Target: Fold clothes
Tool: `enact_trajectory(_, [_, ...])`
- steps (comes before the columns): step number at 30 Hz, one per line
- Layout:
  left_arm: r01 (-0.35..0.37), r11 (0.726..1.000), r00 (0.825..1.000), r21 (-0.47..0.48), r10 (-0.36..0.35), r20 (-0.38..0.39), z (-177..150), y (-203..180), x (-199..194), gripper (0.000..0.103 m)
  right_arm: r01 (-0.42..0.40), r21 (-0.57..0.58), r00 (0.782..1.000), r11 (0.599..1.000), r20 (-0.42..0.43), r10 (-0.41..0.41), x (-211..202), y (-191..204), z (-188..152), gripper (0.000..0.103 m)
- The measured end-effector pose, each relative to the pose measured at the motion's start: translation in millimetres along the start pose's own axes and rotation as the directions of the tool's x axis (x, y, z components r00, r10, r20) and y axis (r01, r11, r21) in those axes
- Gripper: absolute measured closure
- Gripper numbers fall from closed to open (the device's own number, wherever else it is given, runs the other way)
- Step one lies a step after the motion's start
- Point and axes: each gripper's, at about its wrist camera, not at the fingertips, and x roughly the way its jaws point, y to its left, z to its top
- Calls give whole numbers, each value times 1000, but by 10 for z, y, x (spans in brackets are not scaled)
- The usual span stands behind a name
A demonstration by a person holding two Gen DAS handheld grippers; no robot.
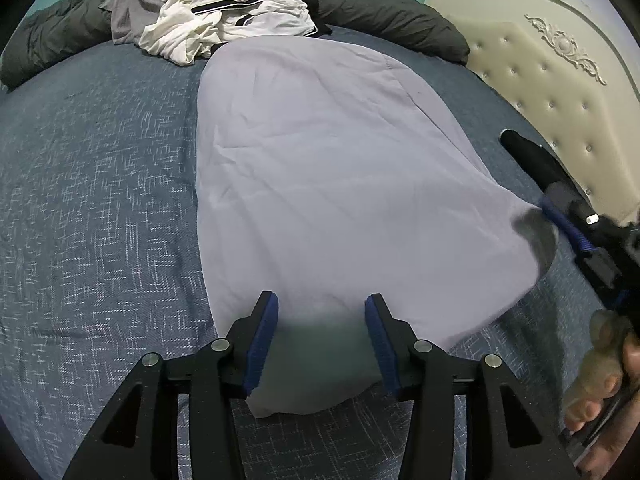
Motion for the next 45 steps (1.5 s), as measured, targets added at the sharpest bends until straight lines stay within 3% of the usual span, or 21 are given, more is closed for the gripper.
enact_trajectory(6, [1,1000,1000,14,-1,-5,-7,-30,5,53,84,99,988,991,-136,-70,327,-354,-137,102])
enact_trajectory(18, [17,1000,999,15,-17,-39,-34,-26,139,53,150,176,972,973,-207,-113,491,-671,-244,103])
enact_trajectory(23, [-26,997,998,71,30,-56,-34,-107,228,53,174,158,964,972,-227,-135,501,-663,-261,103])
enact_trajectory(30, [-35,998,997,58,39,-63,-1,-133,247,53,168,168,960,971,-250,-123,552,-718,-300,103])
enact_trajectory(37, [9,1000,999,-11,-10,-38,43,-3,43,53,136,213,968,967,-234,-85,398,-687,-173,103])
enact_trajectory(45, [45,998,998,-48,-42,54,506,204,-216,53,20,192,988,981,-155,10,177,-496,85,98])
